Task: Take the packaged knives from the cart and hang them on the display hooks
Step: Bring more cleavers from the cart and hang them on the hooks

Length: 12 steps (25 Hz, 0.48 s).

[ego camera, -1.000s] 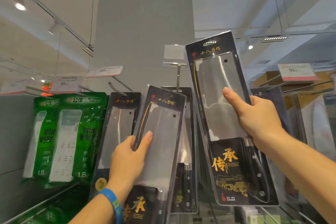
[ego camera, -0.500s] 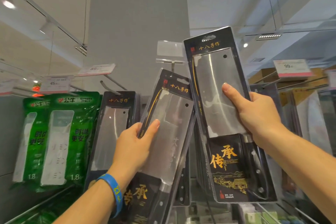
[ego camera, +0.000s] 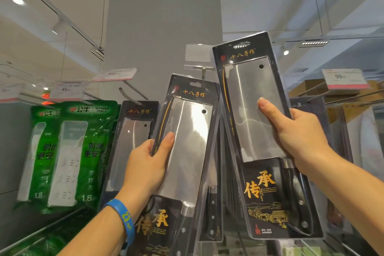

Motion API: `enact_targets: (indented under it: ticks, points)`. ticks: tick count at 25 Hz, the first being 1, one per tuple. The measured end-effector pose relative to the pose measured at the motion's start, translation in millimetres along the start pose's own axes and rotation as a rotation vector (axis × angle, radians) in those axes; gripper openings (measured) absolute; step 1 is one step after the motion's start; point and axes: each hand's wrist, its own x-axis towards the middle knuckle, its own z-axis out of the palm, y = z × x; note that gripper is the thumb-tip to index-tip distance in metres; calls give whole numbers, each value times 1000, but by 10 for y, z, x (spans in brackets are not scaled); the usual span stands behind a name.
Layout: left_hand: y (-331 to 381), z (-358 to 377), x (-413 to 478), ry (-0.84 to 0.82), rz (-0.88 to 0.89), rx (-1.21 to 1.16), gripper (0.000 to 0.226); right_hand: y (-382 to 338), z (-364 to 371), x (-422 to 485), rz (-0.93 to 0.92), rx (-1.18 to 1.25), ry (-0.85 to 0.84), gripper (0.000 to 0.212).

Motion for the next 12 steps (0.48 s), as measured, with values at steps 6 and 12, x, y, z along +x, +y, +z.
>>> enact_targets:
  ticks: [6,12]
  points:
    - [-35,-85,-38,56,-46,20,88,23,58,24,-14,7,-29,121]
    - [94,-51,-68,-7,-14,73,83,13,121,21,1,5,-55,126]
